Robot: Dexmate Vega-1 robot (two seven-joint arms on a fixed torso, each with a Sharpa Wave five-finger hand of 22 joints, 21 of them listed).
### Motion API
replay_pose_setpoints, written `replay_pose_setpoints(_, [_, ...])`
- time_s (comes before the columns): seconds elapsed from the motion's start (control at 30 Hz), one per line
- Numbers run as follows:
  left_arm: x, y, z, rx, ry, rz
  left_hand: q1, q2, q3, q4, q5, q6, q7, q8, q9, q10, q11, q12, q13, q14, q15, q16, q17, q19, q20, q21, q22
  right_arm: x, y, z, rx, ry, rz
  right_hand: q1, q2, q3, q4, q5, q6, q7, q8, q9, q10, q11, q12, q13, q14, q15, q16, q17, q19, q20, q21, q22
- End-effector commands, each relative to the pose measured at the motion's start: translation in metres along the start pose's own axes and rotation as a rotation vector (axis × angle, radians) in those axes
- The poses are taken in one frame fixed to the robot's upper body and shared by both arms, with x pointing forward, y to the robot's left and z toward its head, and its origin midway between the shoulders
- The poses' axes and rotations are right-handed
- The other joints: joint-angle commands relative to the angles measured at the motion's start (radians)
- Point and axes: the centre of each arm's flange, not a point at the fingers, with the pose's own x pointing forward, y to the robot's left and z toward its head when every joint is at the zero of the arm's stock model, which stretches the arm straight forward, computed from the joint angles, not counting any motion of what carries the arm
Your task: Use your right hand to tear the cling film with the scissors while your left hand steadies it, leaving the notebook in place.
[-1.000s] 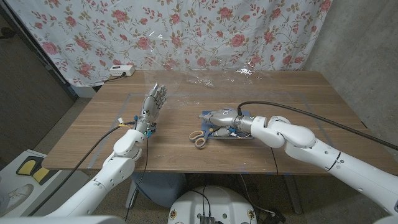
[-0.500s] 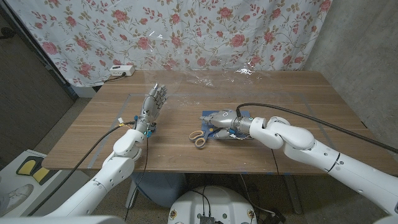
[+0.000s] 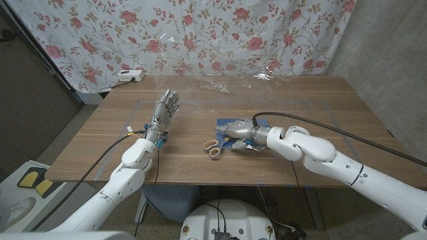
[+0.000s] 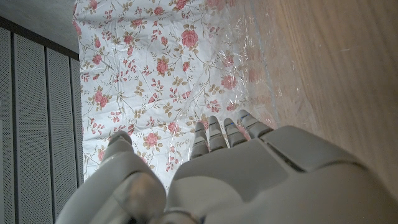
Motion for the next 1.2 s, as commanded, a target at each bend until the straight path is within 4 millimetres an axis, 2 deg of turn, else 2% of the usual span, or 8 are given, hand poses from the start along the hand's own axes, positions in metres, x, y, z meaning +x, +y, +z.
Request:
replay_pose_setpoints(0.03, [0.000, 0.000, -0.002, -0.017, -0.001, 0.006, 0.003, 0.007, 0.002, -0.003, 0.005, 0.001, 0.004, -0.001, 0.003, 0.008, -0.001, -0.002, 0.002, 0.003, -0.005, 0.001, 0.003, 0.002, -0.001, 0.000, 0.004, 0.000, 0.005, 0.003, 0.000, -0.004, -0.002, -0.015, 0.000, 0.000, 0.009, -0.006, 0.005, -0.009, 0.005, 0.002, 0.015, -0.002, 0.013, 0.005, 0.016, -0.105, 0.000, 0.007, 0.006, 0.003, 0.005, 0.002])
replay_pose_setpoints(0.17, [0.000, 0.000, -0.002, -0.017, 0.000, 0.005, 0.003, 0.007, 0.002, -0.003, 0.005, 0.001, 0.004, -0.001, 0.003, 0.008, -0.001, -0.002, 0.002, 0.003, -0.006, 0.001, 0.003, 0.002, -0.001, -0.001, 0.004, -0.001, 0.007, 0.004, 0.001, -0.008, -0.017, -0.022, -0.002, -0.005, 0.010, -0.012, 0.012, -0.031, 0.007, 0.002, 0.024, -0.008, 0.025, 0.011, 0.025, -0.113, 0.005, 0.013, 0.012, 0.011, 0.007, 0.003])
replay_pose_setpoints(0.23, [0.000, 0.000, -0.002, -0.017, -0.001, 0.004, 0.003, 0.008, 0.002, -0.004, 0.005, 0.001, 0.003, -0.001, 0.003, 0.009, -0.002, -0.002, 0.002, 0.004, -0.006, 0.001, 0.003, 0.002, -0.001, 0.000, 0.004, -0.001, 0.009, 0.004, 0.002, -0.010, -0.018, -0.022, 0.000, -0.006, 0.009, -0.014, 0.016, -0.038, 0.008, 0.003, 0.036, -0.019, 0.037, 0.015, 0.031, -0.118, 0.008, 0.018, 0.013, 0.013, 0.008, 0.003])
replay_pose_setpoints(0.5, [-0.001, 0.000, -0.003, -0.018, 0.000, 0.004, 0.003, 0.008, 0.001, -0.004, 0.005, 0.001, 0.004, -0.001, 0.003, 0.010, -0.003, -0.002, 0.002, 0.004, -0.006, 0.001, 0.003, 0.003, -0.001, 0.000, 0.004, -0.001, 0.013, 0.006, 0.000, -0.004, -0.029, -0.018, 0.011, -0.006, 0.007, -0.017, 0.031, -0.060, 0.014, 0.004, 0.058, -0.035, 0.067, 0.031, 0.054, -0.127, 0.023, 0.035, 0.026, 0.006, 0.015, 0.006])
replay_pose_setpoints(0.6, [-0.002, 0.000, -0.003, -0.020, 0.001, 0.005, 0.003, 0.008, 0.001, -0.004, 0.005, 0.001, 0.004, -0.001, 0.003, 0.009, -0.004, -0.002, 0.002, 0.004, -0.007, 0.001, 0.003, 0.002, -0.001, 0.000, 0.004, -0.001, 0.013, 0.006, 0.010, -0.003, -0.040, -0.013, 0.021, -0.005, 0.005, -0.017, 0.044, -0.070, 0.018, 0.005, 0.071, -0.045, 0.084, 0.041, 0.064, -0.135, 0.031, 0.045, 0.032, -0.003, 0.017, 0.007])
replay_pose_setpoints(0.67, [-0.002, 0.000, -0.004, -0.021, 0.001, 0.004, 0.002, 0.008, 0.001, -0.004, 0.005, 0.001, 0.004, -0.001, 0.003, 0.010, -0.002, -0.001, 0.002, 0.004, -0.006, 0.001, 0.003, 0.002, -0.001, 0.000, 0.004, 0.000, 0.013, 0.006, 0.012, -0.003, -0.041, 0.002, 0.047, 0.006, 0.002, -0.015, 0.051, -0.083, 0.019, 0.006, 0.073, -0.056, 0.098, 0.051, 0.058, -0.141, 0.032, 0.056, 0.027, -0.013, 0.017, 0.009])
replay_pose_setpoints(0.83, [-0.003, 0.000, -0.005, -0.024, -0.001, 0.010, 0.002, 0.008, 0.001, -0.004, 0.005, 0.000, 0.004, -0.001, 0.003, 0.011, -0.004, -0.001, 0.002, 0.004, -0.006, 0.001, 0.003, 0.003, -0.001, 0.000, 0.004, 0.001, 0.016, 0.007, 0.020, 0.000, -0.043, 0.008, 0.056, 0.008, 0.001, -0.015, 0.055, -0.085, 0.019, 0.006, 0.074, -0.064, 0.111, 0.060, 0.054, -0.147, 0.034, 0.066, 0.031, -0.018, 0.019, 0.010])
replay_pose_setpoints(1.2, [-0.004, 0.002, -0.005, -0.025, -0.005, 0.011, 0.002, 0.008, 0.000, -0.004, 0.005, 0.001, 0.005, 0.000, 0.003, 0.013, -0.001, 0.000, 0.002, 0.004, -0.007, 0.001, 0.003, 0.003, -0.001, 0.000, 0.004, 0.001, 0.021, 0.008, 0.033, 0.005, -0.047, 0.029, 0.055, 0.004, -0.012, -0.016, 0.070, -0.092, 0.021, 0.007, 0.092, -0.070, 0.150, 0.085, 0.078, -0.155, 0.051, 0.090, 0.054, -0.024, 0.030, 0.012])
